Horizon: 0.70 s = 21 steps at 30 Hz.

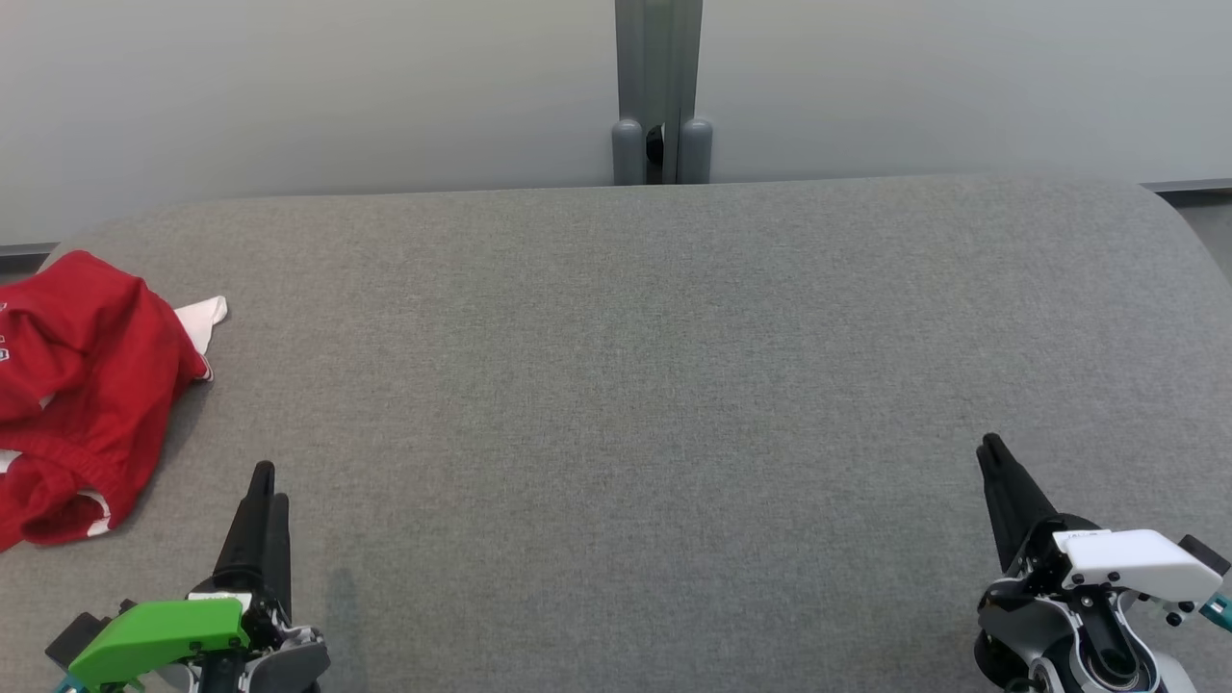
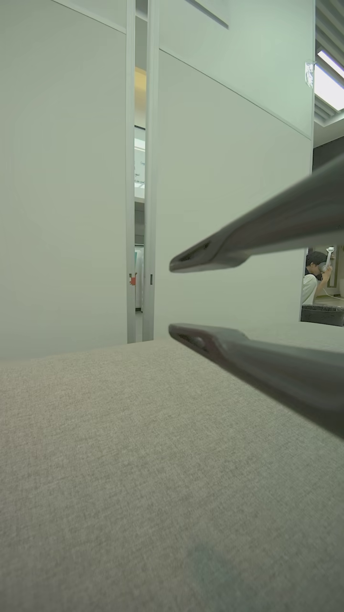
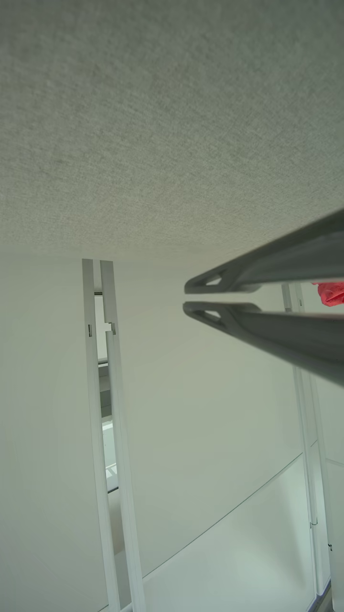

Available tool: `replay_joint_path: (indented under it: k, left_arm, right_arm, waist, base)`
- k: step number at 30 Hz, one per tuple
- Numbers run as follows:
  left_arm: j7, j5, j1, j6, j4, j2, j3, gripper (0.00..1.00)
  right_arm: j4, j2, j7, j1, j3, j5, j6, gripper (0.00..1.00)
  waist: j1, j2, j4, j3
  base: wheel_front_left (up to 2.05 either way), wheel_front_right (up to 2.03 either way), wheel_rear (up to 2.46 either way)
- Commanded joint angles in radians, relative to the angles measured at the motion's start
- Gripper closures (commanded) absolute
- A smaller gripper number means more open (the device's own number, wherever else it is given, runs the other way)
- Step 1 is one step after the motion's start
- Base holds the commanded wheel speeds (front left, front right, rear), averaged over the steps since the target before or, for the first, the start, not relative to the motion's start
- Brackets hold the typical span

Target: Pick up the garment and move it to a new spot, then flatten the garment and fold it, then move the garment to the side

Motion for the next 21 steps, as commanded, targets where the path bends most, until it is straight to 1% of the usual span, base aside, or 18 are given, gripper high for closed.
replay_joint_path:
  k: [1,5,9,17,21]
  left_arm:
    - [-0.011,0.008,-0.012,0.000,-0.009,0.003,-0.001,0.00]
    - [-0.032,0.058,-0.018,0.000,-0.002,0.010,-0.008,0.00]
    - [-0.051,0.143,-0.023,0.000,-0.002,0.010,-0.007,0.00]
    - [-0.087,0.331,-0.021,-0.001,-0.002,0.008,-0.019,0.00]
    - [-0.104,0.422,-0.016,0.006,0.000,0.008,-0.024,0.00]
  right_arm:
    - [-0.015,-0.006,-0.007,-0.009,0.000,-0.007,0.000,0.00]
    - [-0.021,-0.017,-0.030,-0.009,0.013,-0.033,0.000,0.00]
    - [-0.019,-0.032,-0.051,-0.013,0.026,-0.083,0.000,0.00]
    - [-0.020,-0.036,-0.088,-0.020,0.039,-0.248,0.000,0.00]
    - [-0.020,-0.033,-0.105,-0.020,0.046,-0.332,0.000,0.00]
  waist:
    - [0.0000,-0.0001,0.000,0.000]
    - [0.0000,-0.0001,0.000,0.002]
    - [0.0000,-0.0001,-0.001,0.003]
    - [0.0000,-0.0001,-0.003,0.004]
    - [0.0000,-0.0001,-0.003,0.004]
  base:
    - [0.00,0.00,0.00]
    - [0.00,0.00,0.00]
    - [0.00,0.00,0.00]
    - [0.00,0.00,0.00]
    - [0.00,0.00,0.00]
